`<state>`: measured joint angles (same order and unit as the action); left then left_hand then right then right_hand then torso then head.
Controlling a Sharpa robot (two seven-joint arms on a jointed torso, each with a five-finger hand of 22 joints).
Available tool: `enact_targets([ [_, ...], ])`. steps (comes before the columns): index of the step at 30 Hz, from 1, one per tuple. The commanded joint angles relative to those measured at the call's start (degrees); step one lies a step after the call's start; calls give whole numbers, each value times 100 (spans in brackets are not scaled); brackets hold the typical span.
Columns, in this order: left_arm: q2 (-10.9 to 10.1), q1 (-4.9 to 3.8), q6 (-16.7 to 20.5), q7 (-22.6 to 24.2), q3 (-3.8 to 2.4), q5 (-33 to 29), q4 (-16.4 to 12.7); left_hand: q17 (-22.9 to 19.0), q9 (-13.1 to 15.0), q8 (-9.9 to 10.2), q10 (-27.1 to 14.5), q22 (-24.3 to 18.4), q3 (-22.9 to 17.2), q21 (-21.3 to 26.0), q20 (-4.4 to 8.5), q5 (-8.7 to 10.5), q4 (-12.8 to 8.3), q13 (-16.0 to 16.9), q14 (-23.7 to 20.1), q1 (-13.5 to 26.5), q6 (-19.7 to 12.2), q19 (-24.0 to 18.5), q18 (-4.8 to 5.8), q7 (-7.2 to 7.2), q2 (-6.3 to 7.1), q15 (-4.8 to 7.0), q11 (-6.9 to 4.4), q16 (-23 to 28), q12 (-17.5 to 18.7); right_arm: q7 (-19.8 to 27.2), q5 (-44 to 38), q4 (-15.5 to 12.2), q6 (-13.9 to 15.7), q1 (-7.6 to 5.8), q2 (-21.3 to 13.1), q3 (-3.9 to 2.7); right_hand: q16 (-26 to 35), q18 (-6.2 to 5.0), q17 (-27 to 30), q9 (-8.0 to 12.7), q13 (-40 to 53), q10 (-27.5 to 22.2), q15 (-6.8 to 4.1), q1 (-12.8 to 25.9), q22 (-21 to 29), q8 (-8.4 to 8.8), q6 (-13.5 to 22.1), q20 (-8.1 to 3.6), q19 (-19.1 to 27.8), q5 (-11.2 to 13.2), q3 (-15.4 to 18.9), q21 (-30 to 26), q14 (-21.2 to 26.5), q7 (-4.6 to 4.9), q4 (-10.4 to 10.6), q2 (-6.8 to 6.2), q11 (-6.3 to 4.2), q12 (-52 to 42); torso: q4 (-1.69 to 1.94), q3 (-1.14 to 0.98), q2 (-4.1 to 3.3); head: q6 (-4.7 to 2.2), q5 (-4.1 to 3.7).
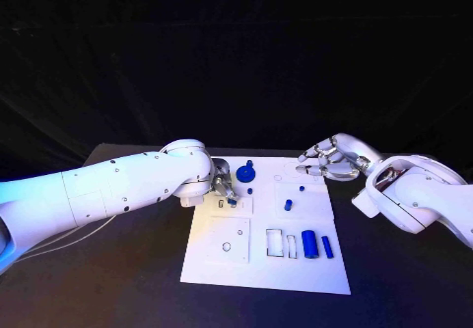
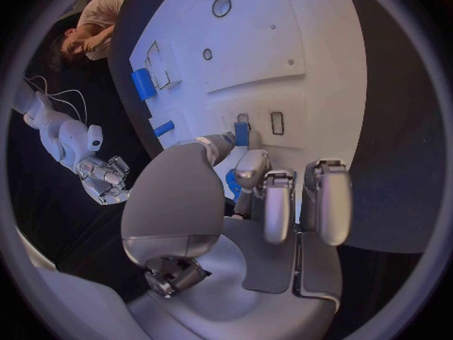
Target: Assemble the parts on the task board
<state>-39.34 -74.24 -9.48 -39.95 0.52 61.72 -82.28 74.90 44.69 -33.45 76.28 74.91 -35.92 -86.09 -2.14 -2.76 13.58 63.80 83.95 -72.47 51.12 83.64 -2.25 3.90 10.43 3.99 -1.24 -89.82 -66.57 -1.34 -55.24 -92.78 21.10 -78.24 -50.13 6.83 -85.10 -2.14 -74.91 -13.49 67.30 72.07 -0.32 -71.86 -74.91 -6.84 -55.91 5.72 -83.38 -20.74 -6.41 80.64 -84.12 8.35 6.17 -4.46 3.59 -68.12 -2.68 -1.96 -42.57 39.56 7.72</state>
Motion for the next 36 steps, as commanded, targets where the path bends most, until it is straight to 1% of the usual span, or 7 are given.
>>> enact_targets([
  [1,24,0,-217,-462,-1,112,-9,1510,17,-33,41,707,-824,-26,-11,-26,-786,-6,605,-1,169,62,33,-129,-58,44,-21,-18,-15,37,-22,-11,-55,5,4,0,20,-54,-557,-6,-5,-34,-32,21,-759,-21,29,-9,39,-38,25,-28,-361,-6,4,39,-8,32,0,-2,-1,9,5],
  [9,67,17,-231,-459,7,133,8,1510,39,-48,38,711,-841,-27,-7,-25,-788,-36,605,31,181,65,34,-136,-64,49,-27,-18,6,41,-22,-15,-68,6,3,0,20,-54,-557,-6,-5,-34,-32,21,-759,-21,29,-9,39,-38,25,-28,-361,-6,4,39,-8,32,-10,-1,-4,27,5],
  [17,72,24,-293,-467,14,178,10,1510,46,-52,38,715,-845,-29,-6,-25,-788,-43,605,40,183,68,35,-138,-65,51,-28,-18,11,39,-22,-21,-75,6,-5,0,26,-56,-548,-7,-6,-33,-32,23,-754,-25,29,-10,43,-38,35,-36,-359,-8,11,37,-10,33,-1,-4,0,42,-6],
  [24,58,25,-345,-485,16,216,8,1510,50,-54,32,716,-849,-30,-5,-25,-792,-61,605,44,185,69,35,-140,-65,52,-30,-18,25,41,-22,-23,-78,6,-7,0,26,-56,-548,-7,-6,-33,-32,23,-754,-25,29,-10,43,-38,35,-36,-359,-8,11,37,-10,33,-5,-2,0,53,-2],
  [32,47,25,-405,-495,17,231,-3,1510,71,-69,28,728,-863,-35,-2,-26,-804,-90,605,60,194,78,38,-147,-64,57,-37,-18,45,42,-22,-20,-83,6,-4,0,26,-56,-548,-7,-6,-33,-32,23,-754,-25,29,-10,43,-38,35,-36,-359,-8,11,37,-10,33,2,-1,0,60,-8],
  [36,51,25,-408,-494,17,233,-7,1510,82,-76,33,732,-870,-37,0,-25,-805,-92,605,72,199,80,39,-150,-69,60,-40,-18,44,45,-22,-21,-84,6,-2,0,26,-56,-548,-7,-6,-33,-32,23,-754,-25,29,-10,43,-38,35,-36,-359,-8,11,37,-10,33,0,-1,2,58,-8],
])
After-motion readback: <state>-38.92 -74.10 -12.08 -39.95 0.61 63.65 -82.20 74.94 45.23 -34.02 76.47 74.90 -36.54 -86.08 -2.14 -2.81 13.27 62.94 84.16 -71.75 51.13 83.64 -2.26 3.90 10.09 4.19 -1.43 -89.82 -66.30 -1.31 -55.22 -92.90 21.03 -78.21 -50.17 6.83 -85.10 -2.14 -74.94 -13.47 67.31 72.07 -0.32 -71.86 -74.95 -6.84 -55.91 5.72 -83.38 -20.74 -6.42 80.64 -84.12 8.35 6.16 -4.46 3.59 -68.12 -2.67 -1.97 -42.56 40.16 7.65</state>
